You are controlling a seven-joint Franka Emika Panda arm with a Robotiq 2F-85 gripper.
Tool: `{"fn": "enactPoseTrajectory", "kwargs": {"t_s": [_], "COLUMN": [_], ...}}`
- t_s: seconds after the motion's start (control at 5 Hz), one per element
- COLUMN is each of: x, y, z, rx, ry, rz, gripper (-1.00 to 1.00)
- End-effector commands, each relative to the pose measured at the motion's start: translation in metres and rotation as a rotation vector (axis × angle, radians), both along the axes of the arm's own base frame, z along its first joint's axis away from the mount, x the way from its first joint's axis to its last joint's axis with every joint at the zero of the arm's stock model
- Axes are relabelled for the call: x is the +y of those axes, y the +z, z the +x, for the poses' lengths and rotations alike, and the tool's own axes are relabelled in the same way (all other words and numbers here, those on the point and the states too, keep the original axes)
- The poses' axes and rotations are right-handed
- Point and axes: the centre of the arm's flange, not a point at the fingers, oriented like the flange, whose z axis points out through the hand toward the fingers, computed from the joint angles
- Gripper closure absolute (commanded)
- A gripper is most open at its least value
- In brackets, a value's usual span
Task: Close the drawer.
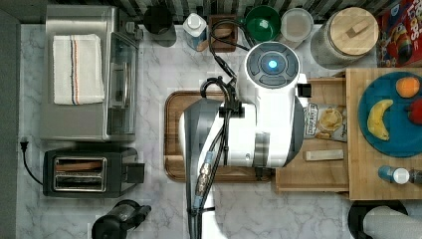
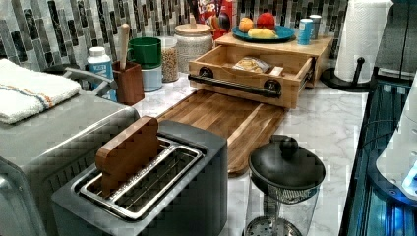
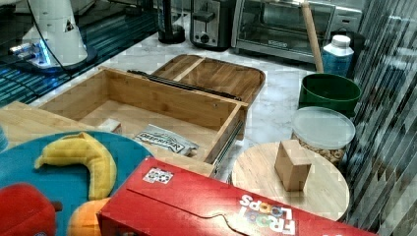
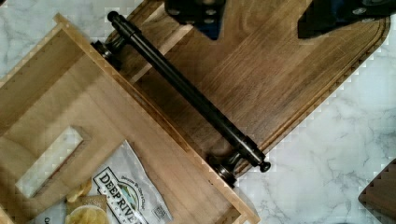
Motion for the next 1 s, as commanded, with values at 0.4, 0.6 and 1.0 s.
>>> {"fn": "enactPoseTrajectory", "kwargs": {"t_s": [0.4,0.6,1.0], "x": [0.0,0.005,0.048], "y": [0.0,-0.005,-0.025], "z": [0.0,0.001,-0.016], "rx": [0.0,0.046,0.076], "ry": [0.01,0.193,0.505], "rz": [0.0,0.069,0.129], "gripper": [1.0,-1.0,-1.0]}}
